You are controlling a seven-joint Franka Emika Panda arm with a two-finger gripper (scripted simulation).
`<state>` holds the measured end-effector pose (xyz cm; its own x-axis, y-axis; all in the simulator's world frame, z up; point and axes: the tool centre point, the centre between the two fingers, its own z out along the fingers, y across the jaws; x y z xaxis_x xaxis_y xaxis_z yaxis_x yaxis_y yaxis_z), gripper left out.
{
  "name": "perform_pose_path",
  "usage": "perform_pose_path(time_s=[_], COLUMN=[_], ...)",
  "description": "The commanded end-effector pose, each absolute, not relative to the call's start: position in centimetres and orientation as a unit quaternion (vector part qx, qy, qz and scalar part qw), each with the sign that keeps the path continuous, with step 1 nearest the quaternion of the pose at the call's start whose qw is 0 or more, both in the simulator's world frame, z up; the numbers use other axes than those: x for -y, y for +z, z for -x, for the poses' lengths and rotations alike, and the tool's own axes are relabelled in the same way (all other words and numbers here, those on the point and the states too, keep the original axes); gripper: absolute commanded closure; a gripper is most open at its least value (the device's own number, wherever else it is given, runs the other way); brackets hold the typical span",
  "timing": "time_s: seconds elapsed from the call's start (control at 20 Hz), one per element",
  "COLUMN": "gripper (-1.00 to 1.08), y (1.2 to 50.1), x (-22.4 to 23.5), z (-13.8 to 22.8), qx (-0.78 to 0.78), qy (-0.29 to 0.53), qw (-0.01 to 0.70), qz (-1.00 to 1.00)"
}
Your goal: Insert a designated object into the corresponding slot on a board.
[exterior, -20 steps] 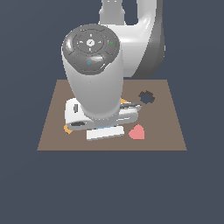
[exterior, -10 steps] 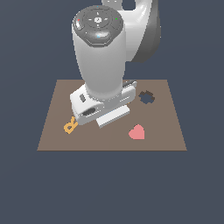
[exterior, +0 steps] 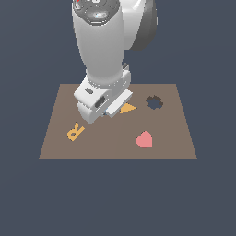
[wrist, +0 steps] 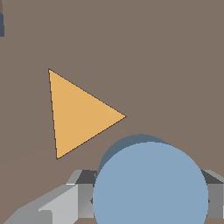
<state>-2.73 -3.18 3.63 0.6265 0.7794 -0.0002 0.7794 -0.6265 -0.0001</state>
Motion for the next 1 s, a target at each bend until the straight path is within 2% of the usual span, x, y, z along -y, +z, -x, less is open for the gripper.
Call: perform_pose_path(time_s=[0.0,0.45,0.95], gripper=[1.08,1.08,1.08], y=[3.7,3.9,4.0], x=[3.8,6.5,9.0], z=[3.8,6.8,8.3], qx=[0.475,0.602,0.682], qy=[0.000,0.000,0.000], qw=[0.000,-0.001,-0.001], qz=[0.880,0.799,0.731])
